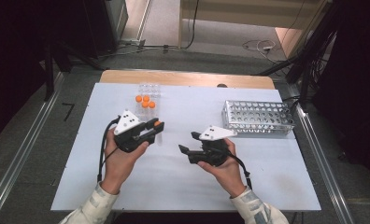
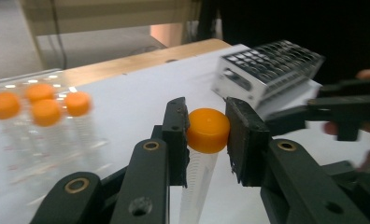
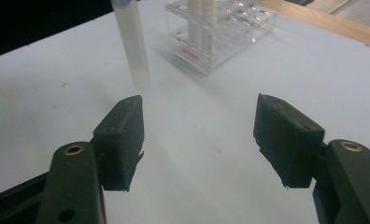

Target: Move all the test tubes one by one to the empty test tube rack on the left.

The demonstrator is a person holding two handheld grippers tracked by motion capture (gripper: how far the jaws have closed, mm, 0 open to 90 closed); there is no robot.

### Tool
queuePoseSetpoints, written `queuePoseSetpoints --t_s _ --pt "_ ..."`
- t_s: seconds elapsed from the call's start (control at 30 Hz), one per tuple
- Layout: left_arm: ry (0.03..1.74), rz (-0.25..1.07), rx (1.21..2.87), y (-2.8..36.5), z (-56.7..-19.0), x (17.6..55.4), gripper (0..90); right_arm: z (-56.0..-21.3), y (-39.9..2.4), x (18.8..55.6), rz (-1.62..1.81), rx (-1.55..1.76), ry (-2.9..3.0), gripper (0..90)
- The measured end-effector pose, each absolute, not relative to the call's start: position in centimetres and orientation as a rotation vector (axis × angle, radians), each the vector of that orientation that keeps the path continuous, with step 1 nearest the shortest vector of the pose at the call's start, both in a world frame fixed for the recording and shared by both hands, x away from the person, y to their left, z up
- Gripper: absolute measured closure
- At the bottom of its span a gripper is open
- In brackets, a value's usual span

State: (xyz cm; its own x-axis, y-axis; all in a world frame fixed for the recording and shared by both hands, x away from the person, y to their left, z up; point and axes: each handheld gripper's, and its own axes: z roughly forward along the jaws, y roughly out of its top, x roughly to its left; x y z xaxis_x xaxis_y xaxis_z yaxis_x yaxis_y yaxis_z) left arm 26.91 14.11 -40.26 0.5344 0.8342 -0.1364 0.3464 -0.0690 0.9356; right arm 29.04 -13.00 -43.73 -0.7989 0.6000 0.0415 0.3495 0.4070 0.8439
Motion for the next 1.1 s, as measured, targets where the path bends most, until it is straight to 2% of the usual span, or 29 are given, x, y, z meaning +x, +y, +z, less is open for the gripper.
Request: queuePoseSetpoints --t_s 0.2,0.43,0.8,1.1 --pt "1.109 0.607 1.597 17.6 -39.1 28.7 70.3 -44.2 -16.5 29.1 1.317 0.905 2.364 30.6" --pt "1.168 0.676 1.551 19.8 -37.9 30.2 70.2 -44.3 -19.4 29.1 1.301 0.977 2.321 30.6" --pt "1.194 0.729 1.489 19.7 -38.2 33.5 70.2 -44.4 -20.2 29.1 1.298 0.998 2.309 30.7" --pt "1.210 0.756 1.507 19.3 -39.5 34.8 70.1 -44.3 -20.4 29.1 1.307 0.995 2.308 30.9"
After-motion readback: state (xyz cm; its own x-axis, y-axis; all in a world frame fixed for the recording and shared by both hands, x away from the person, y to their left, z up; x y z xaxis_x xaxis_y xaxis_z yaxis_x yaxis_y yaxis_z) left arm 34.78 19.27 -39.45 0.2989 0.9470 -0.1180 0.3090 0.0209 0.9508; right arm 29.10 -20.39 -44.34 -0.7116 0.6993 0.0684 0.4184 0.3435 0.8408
